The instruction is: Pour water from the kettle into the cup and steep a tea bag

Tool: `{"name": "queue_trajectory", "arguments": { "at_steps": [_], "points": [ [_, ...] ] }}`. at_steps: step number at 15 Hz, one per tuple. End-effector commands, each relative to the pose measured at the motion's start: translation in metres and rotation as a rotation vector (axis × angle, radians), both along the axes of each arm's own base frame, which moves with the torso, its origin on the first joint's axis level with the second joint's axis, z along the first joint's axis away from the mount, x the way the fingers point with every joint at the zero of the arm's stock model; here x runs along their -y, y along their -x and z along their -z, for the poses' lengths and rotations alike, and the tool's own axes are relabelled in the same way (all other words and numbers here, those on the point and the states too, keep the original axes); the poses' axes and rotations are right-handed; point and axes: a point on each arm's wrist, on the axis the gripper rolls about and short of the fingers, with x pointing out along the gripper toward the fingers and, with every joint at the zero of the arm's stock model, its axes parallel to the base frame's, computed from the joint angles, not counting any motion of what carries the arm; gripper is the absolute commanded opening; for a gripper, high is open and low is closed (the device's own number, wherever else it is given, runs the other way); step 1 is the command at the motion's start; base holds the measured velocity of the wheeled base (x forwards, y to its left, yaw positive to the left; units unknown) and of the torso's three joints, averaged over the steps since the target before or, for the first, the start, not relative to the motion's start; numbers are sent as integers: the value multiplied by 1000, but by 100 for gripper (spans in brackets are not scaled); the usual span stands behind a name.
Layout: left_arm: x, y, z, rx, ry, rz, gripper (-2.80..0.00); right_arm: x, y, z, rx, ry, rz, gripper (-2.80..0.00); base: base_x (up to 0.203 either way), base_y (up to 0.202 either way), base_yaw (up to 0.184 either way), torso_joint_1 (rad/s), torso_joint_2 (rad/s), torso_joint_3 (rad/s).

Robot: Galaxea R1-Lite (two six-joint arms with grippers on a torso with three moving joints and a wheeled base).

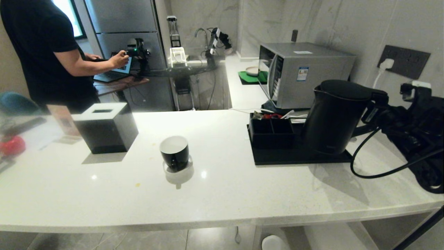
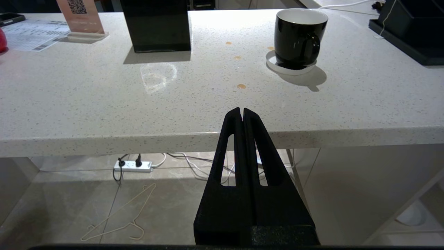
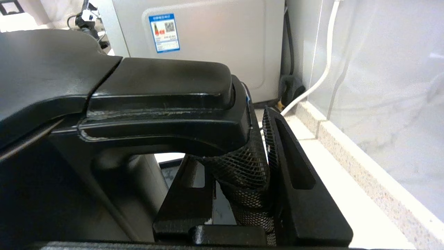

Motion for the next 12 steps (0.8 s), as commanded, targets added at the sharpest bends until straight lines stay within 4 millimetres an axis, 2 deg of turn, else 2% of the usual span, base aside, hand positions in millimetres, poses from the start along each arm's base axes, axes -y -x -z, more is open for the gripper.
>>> {"name": "queue_trajectory", "arguments": {
  "at_steps": [1,12],
  "points": [
    [0,0,0,-1,1,-1,-280,-1,2,-1,7,0,-2,-280,0,0,0,0,0,0],
    [0,0,0,-1,1,-1,-280,-1,0,1,1,-2,-5,-280,0,0,0,0,0,0]
  ]
}}
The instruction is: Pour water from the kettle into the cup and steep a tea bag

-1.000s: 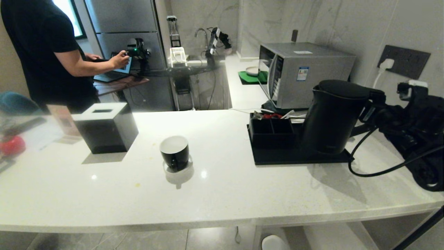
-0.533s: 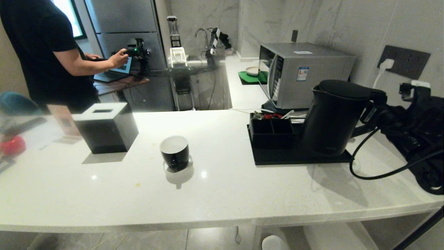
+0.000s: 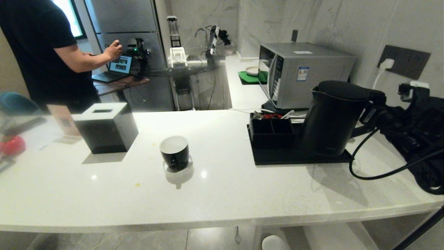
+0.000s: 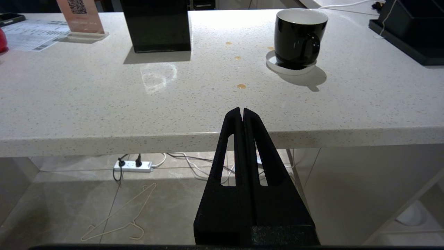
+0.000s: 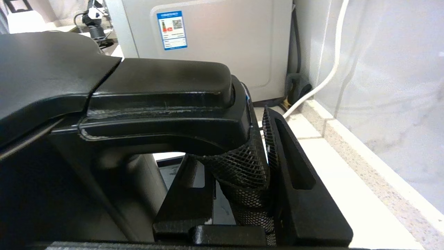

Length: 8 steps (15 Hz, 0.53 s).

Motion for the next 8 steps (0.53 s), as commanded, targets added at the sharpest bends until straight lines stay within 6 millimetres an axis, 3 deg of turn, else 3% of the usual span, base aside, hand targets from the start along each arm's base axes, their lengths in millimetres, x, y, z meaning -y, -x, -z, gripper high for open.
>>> {"name": "queue_trajectory", "arguments": {
  "at_steps": [1,8],
  "points": [
    [0,0,0,-1,-1,-1,-280,0,-2,2,-1,0,1,-280,0,0,0,0,0,0],
    [0,0,0,-1,1,-1,-280,0,-6,8,-15,-1,-1,-280,0,0,0,0,0,0]
  ]
}}
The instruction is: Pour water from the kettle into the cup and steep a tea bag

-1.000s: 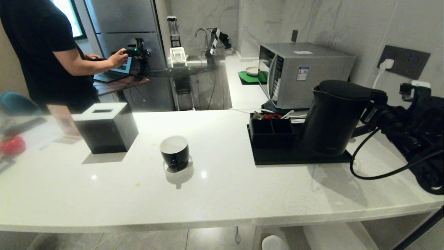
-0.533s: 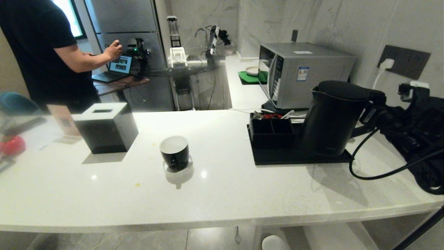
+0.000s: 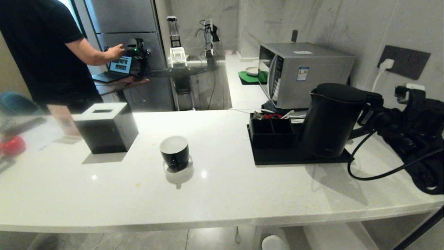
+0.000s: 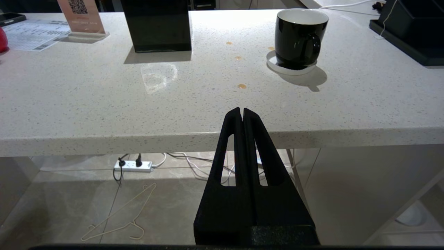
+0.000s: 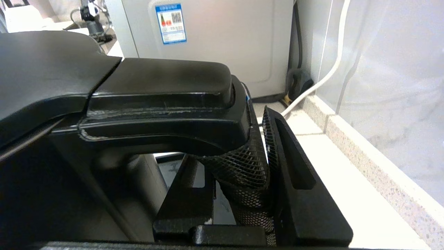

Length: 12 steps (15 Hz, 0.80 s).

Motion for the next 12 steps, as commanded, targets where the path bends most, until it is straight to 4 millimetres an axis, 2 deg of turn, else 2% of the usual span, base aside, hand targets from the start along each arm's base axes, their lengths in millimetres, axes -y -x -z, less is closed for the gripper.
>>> {"name": "queue_trajectory", "arguments": {
  "at_steps": [1,8,12],
  "points": [
    [0,0,0,-1,1,-1,-280,0,-1,2,-1,-1,1,-280,0,0,0,0,0,0],
    [0,0,0,-1,1,-1,-280,0,0,0,4,-1,2,-280,0,0,0,0,0,0],
    [0,0,0,-1,1,-1,-280,0,6,-8,17,1,4,-280,0,0,0,0,0,0]
  ]
}}
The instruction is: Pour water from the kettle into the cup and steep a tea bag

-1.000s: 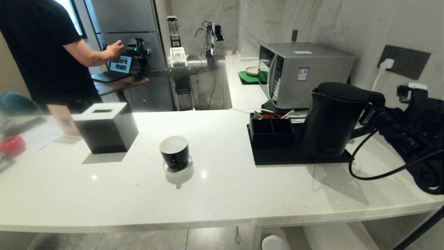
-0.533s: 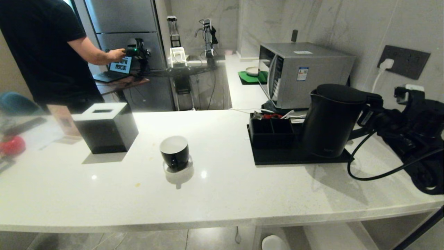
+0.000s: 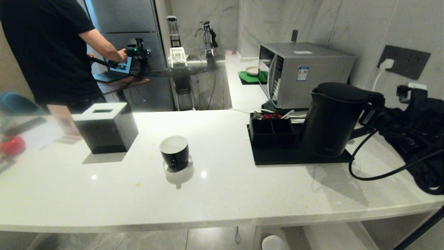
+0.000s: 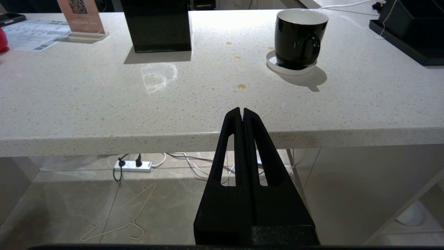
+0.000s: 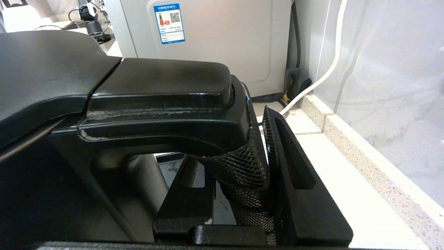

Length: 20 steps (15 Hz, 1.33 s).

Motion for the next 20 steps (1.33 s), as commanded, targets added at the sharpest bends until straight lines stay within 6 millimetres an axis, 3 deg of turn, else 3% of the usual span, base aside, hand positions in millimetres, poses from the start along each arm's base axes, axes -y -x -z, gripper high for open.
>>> {"name": "queue_trajectory", "arguments": {
  "at_steps": [1,5,10,20],
  "points": [
    [0,0,0,-1,1,-1,-280,0,4,-6,17,1,1,-280,0,0,0,0,0,0],
    [0,0,0,-1,1,-1,-280,-1,14,-10,21,3,2,-280,0,0,0,0,0,0],
    [0,0,0,-1,1,-1,-280,-2,44,-2,-21,2,2,-280,0,0,0,0,0,0],
    [0,0,0,-1,-1,-1,-280,-3,58,-7,-12,1,2,-280,0,0,0,0,0,0]
  ]
}}
